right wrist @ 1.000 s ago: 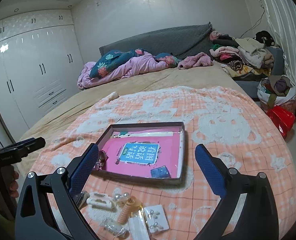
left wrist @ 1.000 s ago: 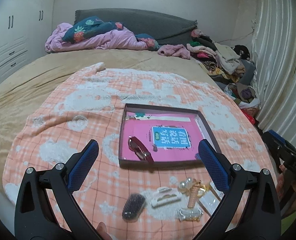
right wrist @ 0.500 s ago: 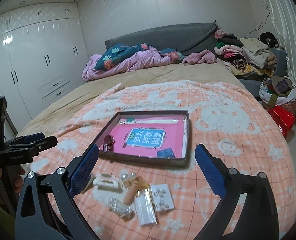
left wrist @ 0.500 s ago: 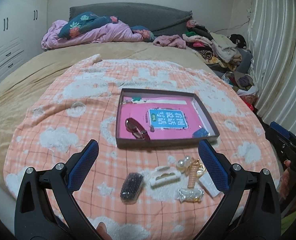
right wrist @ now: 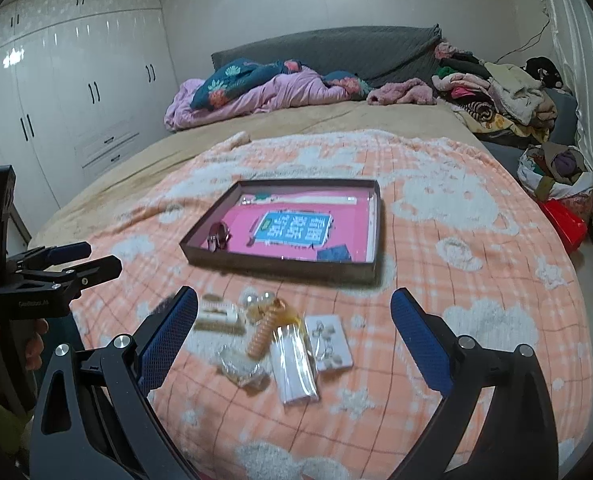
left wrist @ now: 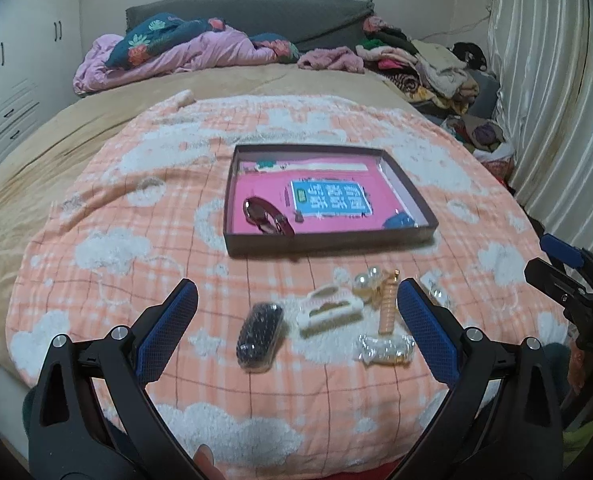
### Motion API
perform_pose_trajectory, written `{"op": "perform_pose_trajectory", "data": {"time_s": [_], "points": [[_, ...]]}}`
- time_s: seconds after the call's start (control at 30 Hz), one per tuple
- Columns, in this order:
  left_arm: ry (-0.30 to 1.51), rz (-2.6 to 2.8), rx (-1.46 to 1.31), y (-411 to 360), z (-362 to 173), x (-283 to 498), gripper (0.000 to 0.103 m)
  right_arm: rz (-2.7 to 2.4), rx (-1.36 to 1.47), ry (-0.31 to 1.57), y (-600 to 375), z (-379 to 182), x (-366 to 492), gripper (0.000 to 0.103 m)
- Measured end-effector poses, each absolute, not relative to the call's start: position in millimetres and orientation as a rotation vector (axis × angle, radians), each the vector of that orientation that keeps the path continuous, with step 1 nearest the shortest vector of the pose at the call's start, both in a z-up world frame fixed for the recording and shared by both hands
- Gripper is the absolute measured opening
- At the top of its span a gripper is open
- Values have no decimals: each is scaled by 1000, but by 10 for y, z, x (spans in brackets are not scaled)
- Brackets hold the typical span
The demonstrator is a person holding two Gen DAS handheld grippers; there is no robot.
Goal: Organize jewelry
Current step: 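Lift both tools back from the tray toward the remaining jewelry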
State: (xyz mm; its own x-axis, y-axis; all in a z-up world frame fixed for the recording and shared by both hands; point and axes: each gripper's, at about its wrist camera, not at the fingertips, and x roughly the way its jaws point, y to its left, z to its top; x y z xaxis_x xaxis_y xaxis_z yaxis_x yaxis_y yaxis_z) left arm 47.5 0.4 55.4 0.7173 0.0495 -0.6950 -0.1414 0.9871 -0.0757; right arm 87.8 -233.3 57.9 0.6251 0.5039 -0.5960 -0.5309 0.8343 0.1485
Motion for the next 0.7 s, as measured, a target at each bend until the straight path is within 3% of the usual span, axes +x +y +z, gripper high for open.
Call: {"op": "perform_pose_trajectory", "data": {"time_s": [0.7], "points": [[889, 63, -110, -97, 43, 417, 93, 540, -110, 788, -2403, 83, 741, 97]]}}
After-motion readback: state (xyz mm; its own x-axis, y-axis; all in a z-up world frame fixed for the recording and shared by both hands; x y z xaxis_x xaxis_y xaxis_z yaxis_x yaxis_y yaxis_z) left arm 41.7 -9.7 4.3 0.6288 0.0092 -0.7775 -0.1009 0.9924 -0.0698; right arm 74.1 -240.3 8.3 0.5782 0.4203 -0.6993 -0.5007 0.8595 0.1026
